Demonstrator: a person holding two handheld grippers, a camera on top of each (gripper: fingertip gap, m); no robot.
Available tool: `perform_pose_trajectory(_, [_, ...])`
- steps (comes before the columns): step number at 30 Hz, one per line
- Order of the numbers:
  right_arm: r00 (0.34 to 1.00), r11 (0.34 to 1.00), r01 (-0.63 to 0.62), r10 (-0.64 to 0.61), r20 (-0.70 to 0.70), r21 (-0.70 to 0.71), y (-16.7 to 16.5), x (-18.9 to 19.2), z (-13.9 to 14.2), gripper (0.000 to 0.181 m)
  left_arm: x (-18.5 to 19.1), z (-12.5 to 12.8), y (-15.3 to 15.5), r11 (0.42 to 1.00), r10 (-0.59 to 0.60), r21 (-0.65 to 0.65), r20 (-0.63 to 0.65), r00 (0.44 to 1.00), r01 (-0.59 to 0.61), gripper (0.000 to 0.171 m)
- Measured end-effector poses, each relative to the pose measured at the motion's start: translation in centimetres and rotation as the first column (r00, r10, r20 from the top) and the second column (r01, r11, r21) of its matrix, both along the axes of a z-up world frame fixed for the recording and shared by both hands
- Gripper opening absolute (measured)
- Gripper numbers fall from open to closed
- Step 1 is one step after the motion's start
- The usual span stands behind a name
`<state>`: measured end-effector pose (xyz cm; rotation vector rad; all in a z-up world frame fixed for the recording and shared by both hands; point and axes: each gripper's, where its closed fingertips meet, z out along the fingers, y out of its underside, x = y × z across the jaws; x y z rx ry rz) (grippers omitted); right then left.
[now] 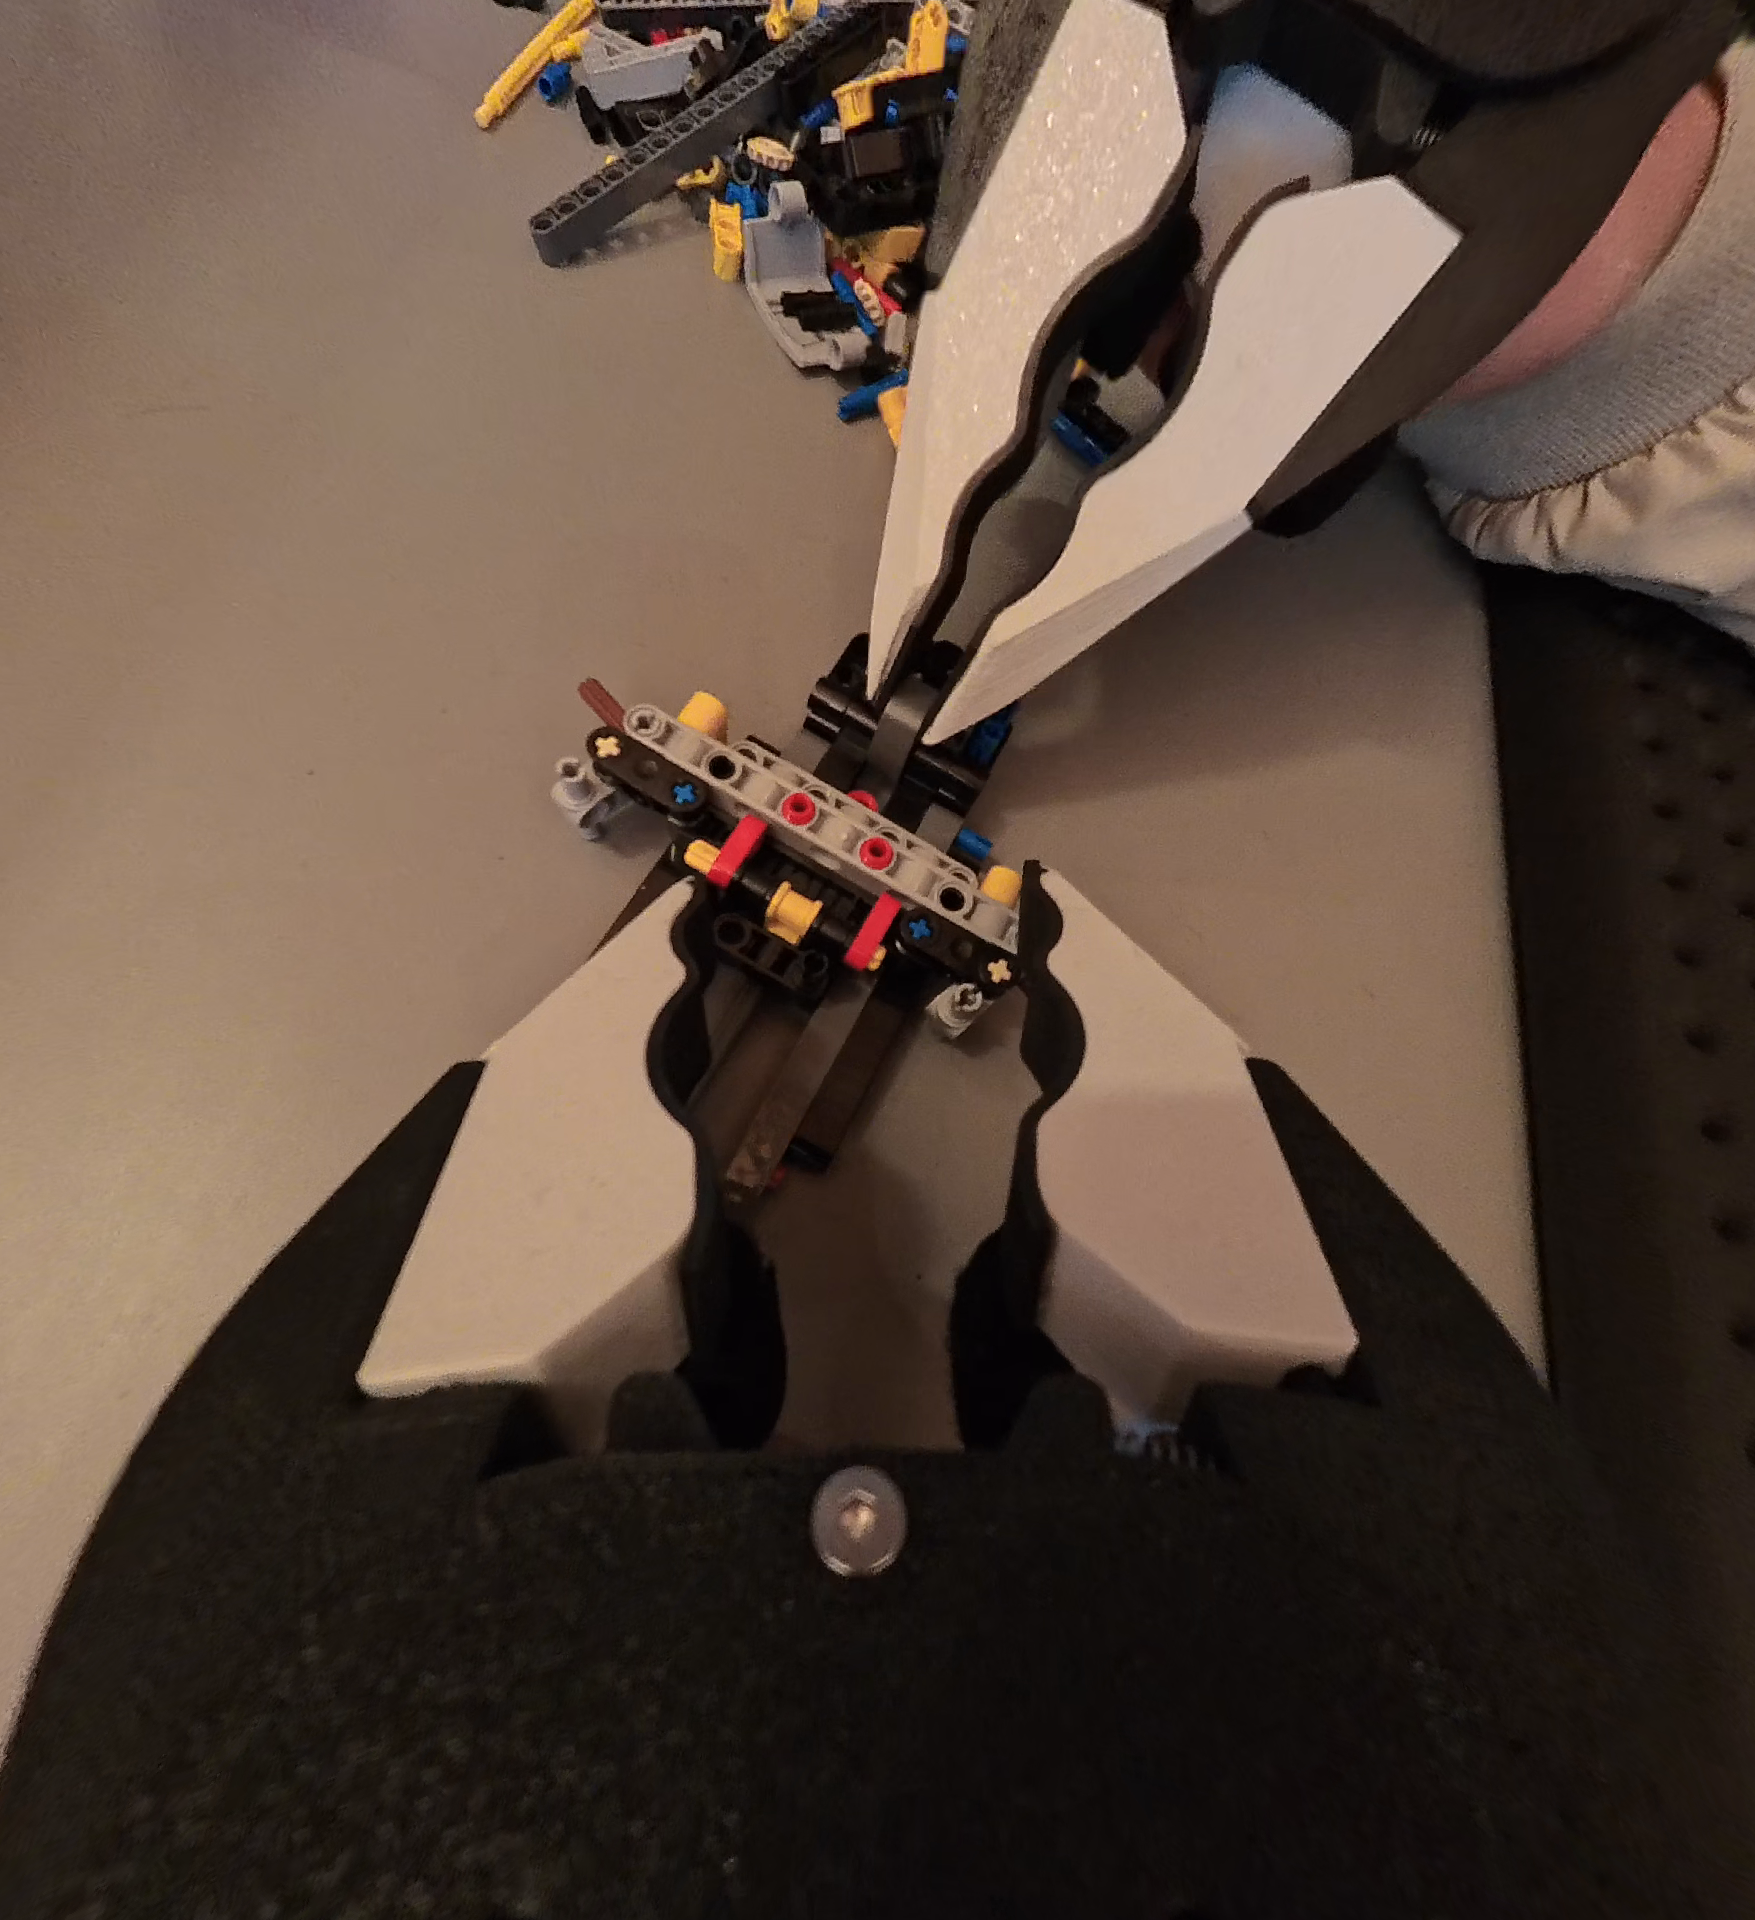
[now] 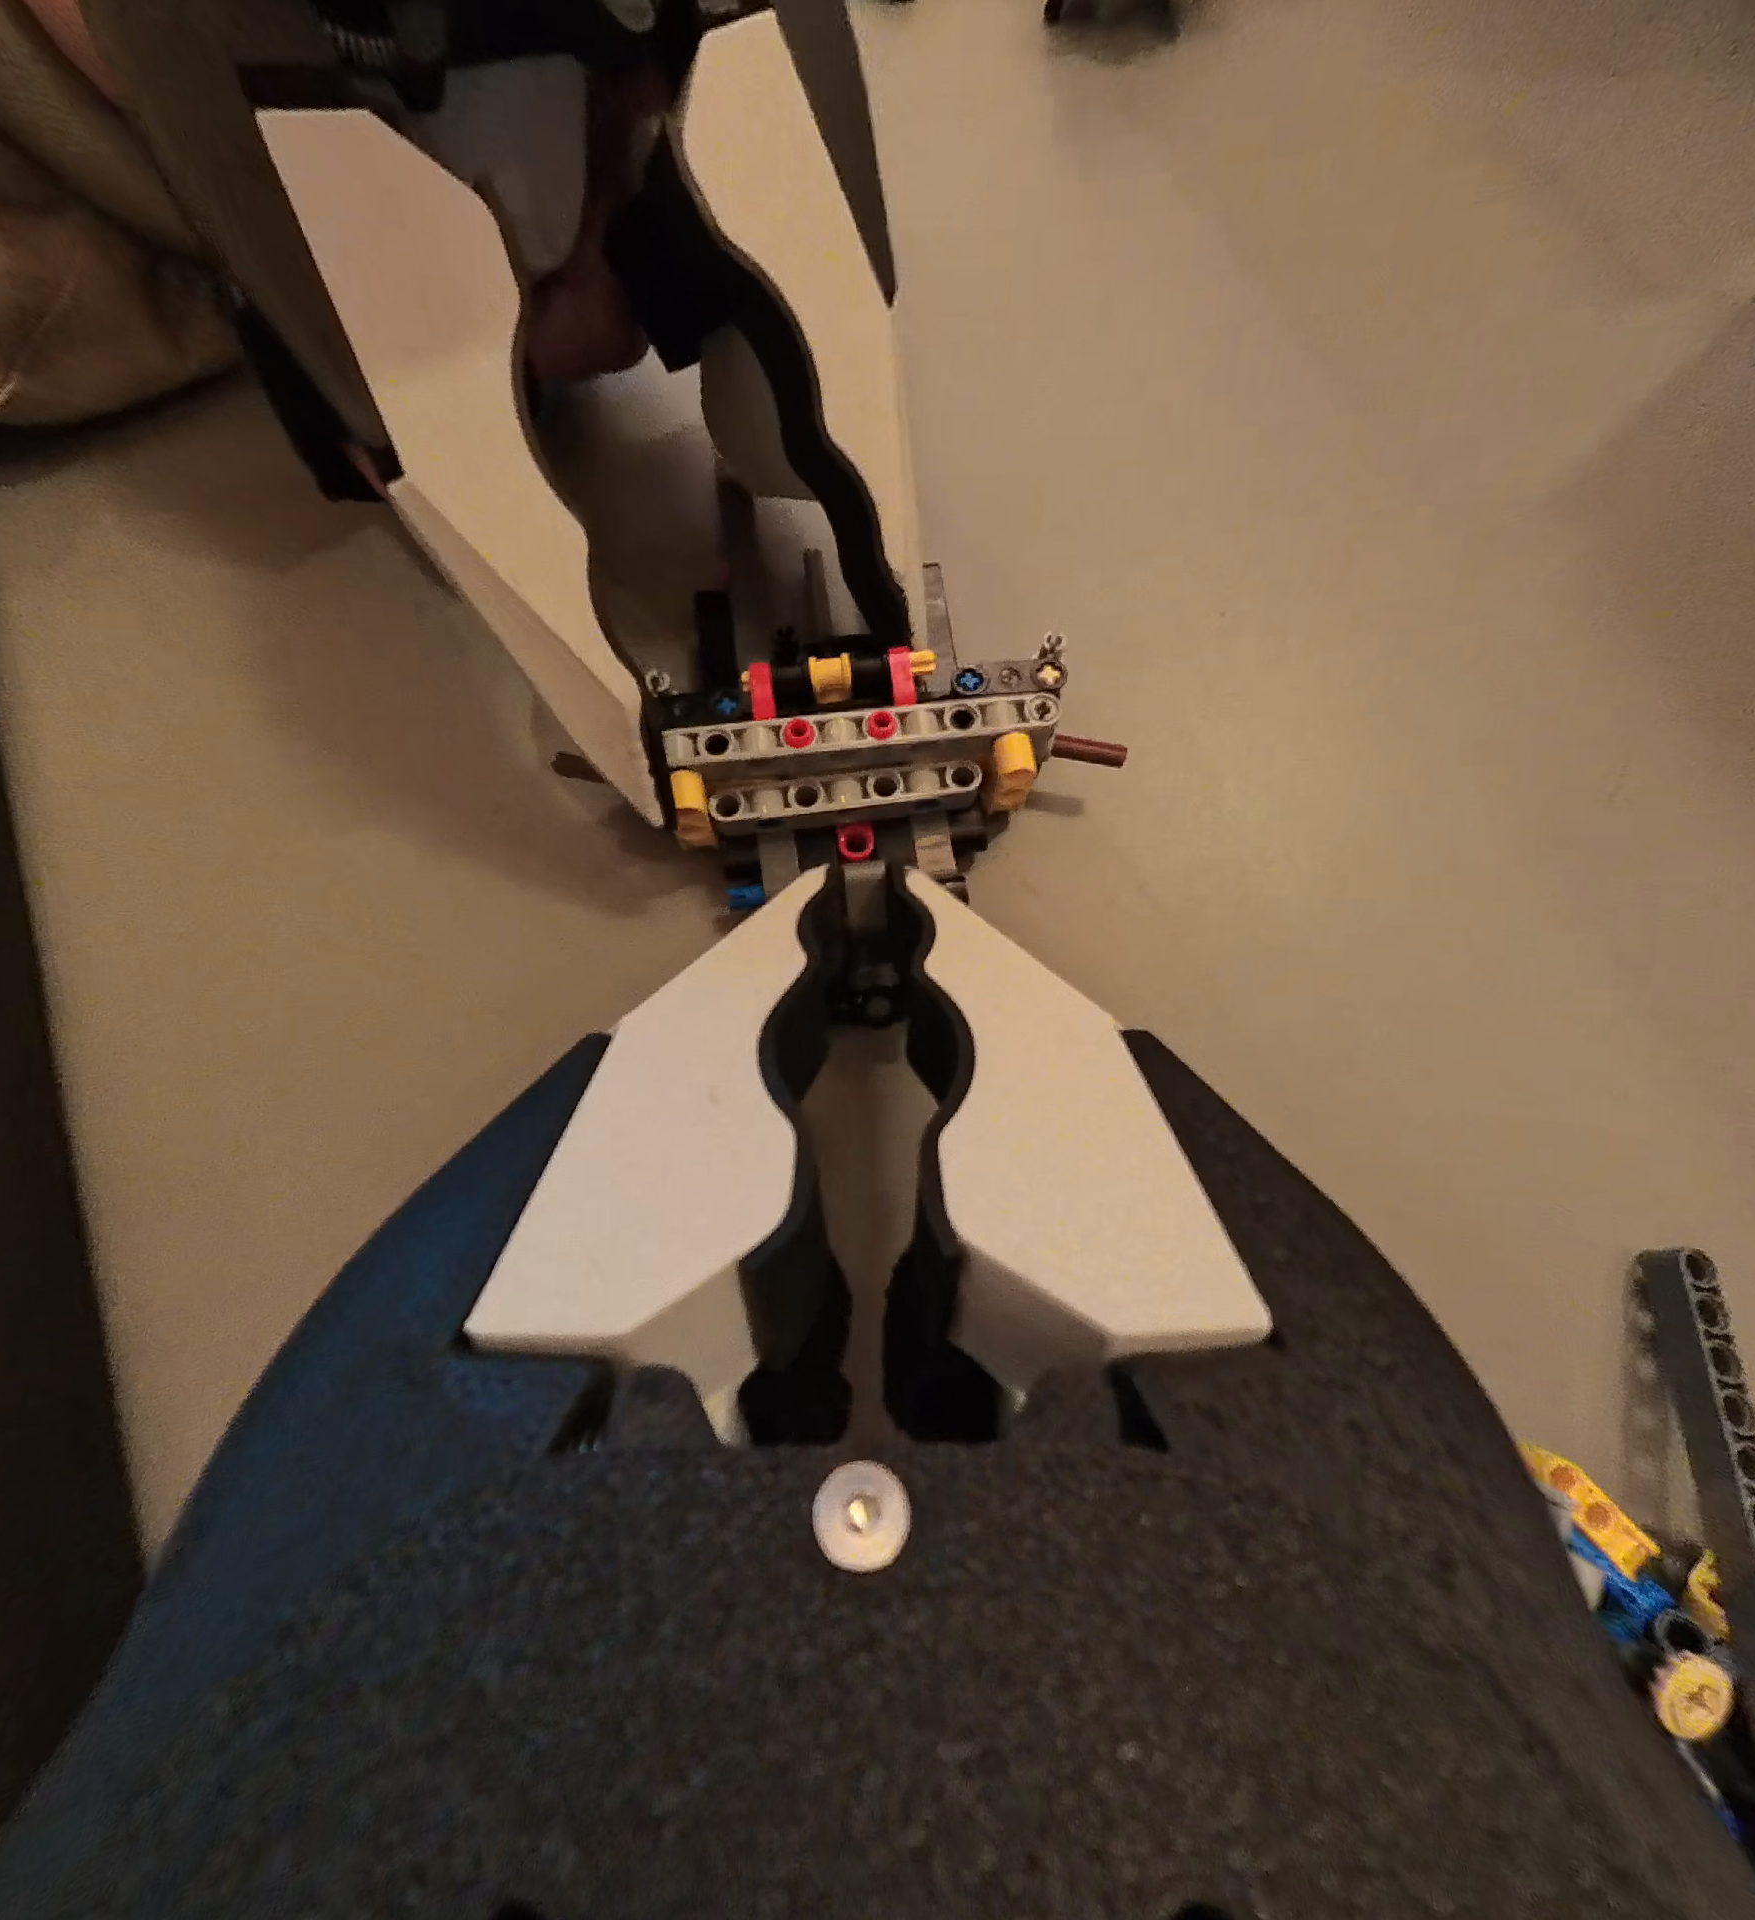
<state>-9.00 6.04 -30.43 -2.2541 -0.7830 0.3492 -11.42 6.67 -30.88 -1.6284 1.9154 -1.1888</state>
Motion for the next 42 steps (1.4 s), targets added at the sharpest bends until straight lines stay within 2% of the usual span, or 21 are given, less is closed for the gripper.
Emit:
perform_pose_trajectory(6, [0.965,0.999,0.046,-0.038,-0.258,0.025,-0.1,0.5,2.0,0.005,-0.3,1.3,0.5,0.999,0.008,-0.050,0.027,1.000,-0.007,0.059])
perform_pose_trajectory(10, [0.971,1.000,0.017,-0.014,-0.240,0.009,-0.5,0.3,1.6,0.006,-0.7,1.2,0.4,0.998,-0.011,-0.063,0.016,1.000,0.012,0.059])
perform_pose_trajectory(13, [0.974,0.997,-0.009,-0.009,-0.228,-0.077,-1.4,0.4,0.0,0.006,-0.8,0.6,0.1,0.997,-0.033,-0.074,-0.005,0.999,0.032,0.059])
perform_pose_trajectory(19, [0.960,0.998,0.000,-0.019,-0.281,-0.066,-1.5,0.2,0.0,0.006,-0.9,0.5,0.1,0.996,-0.039,-0.083,-0.010,0.999,0.038,0.059])
perform_pose_trajectory(26, [0.944,0.992,-0.030,-0.013,-0.331,-0.126,-2.2,-0.4,0.0,0.007,-1.4,0.6,-0.2,0.990,-0.083,-0.113,-0.004,0.997,0.082,0.059])
perform_pose_trajectory(30, [0.934,0.988,-0.068,0.014,-0.357,-0.139,-2.5,-1.1,0.3,0.007,-1.8,1.1,-0.4,0.976,-0.118,-0.182,-0.003,0.993,0.116,0.058])
perform_pose_trajectory(32, [0.920,0.996,-0.041,0.005,-0.392,-0.083,-1.9,-0.9,1.6,0.007,-1.6,2.3,0.0,0.959,-0.093,-0.266,0.034,0.995,0.099,0.057])
perform_pose_trajectory(36, [0.830,0.998,0.012,0.027,-0.557,0.066,-1.1,-0.3,6.4,0.006,-0.9,5.7,0.3,0.844,-0.027,-0.529,0.130,0.991,0.092,0.057])
perform_pose_trajectory(39, [0.804,0.996,0.060,-0.006,-0.595,0.071,-0.8,0.4,7.0,0.006,-0.1,6.0,0.6,0.722,0.045,-0.692,0.071,0.996,0.017,0.056])
perform_pose_trajectory(40, [0.787,0.998,0.049,-0.008,-0.617,0.050,-1.0,0.6,7.0,0.007,0.1,6.0,1.1,0.658,0.086,-0.753,0.054,0.995,-0.016,0.024])
perform_pose_trajectory(41, [0.750,0.997,0.063,-0.023,-0.661,0.037,-0.9,0.8,7.6,0.004,0.1,6.5,1.4,0.578,0.104,-0.816,0.067,0.992,-0.005,0.006])
perform_pose_trajectory(42, [0.708,0.997,0.063,-0.008,-0.706,0.052,-1.0,0.9,8.5,0.004,0.1,7.0,1.4,0.522,0.096,-0.852,0.081,0.992,0.019,0.007])
